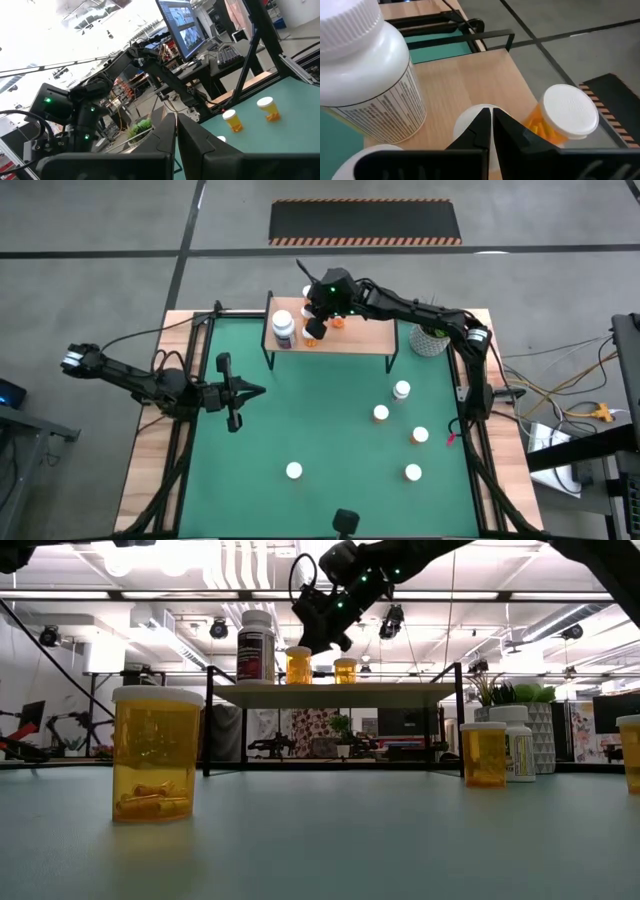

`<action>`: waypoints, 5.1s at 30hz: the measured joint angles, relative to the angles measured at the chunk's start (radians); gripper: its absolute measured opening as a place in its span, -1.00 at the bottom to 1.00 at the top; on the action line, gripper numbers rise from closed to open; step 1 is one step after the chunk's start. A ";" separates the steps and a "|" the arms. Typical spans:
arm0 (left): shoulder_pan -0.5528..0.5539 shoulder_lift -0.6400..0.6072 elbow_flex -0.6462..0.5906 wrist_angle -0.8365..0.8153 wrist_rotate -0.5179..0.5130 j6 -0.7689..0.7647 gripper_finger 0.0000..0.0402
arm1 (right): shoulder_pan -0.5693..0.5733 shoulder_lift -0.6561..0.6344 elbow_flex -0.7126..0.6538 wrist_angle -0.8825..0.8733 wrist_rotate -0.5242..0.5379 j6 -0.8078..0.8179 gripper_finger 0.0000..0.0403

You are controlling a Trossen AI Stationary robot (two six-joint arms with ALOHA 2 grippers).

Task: Pick and place medicine bottles onto shelf by color
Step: Adjust the orange pill bottle on the shelf, then put the orange pill bottle on the shelf aligned with the other orange pill bottle

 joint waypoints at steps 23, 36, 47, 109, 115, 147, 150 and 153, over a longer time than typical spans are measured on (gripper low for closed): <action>0.000 -0.001 0.000 0.000 0.000 0.000 -1.00 | 0.000 -0.005 0.006 -0.042 0.002 -0.026 -0.96; 0.000 -0.002 0.000 0.000 0.000 0.000 -1.00 | 0.005 -0.009 0.107 -0.136 0.004 -0.046 -0.96; 0.000 -0.001 0.001 0.000 0.000 0.001 -1.00 | 0.061 -0.065 0.149 -0.345 0.007 -0.030 -0.96; -0.001 0.042 0.001 0.027 0.005 -0.064 -1.00 | 0.734 0.162 -0.427 0.545 -0.083 0.120 0.80; -0.001 0.055 0.000 0.025 0.006 -0.063 -1.00 | 0.733 0.206 -0.427 0.657 -0.123 0.132 0.69; -0.002 0.030 0.001 0.029 0.005 -0.007 -1.00 | 0.694 -0.038 -0.426 0.413 -0.099 0.164 0.03; -0.001 0.028 0.001 0.027 0.005 -0.004 -1.00 | 0.666 -0.153 -0.426 0.307 -0.026 0.179 0.03; -0.001 0.027 0.001 0.027 0.005 0.001 -1.00 | 0.623 -0.266 -0.426 0.217 0.092 0.212 0.03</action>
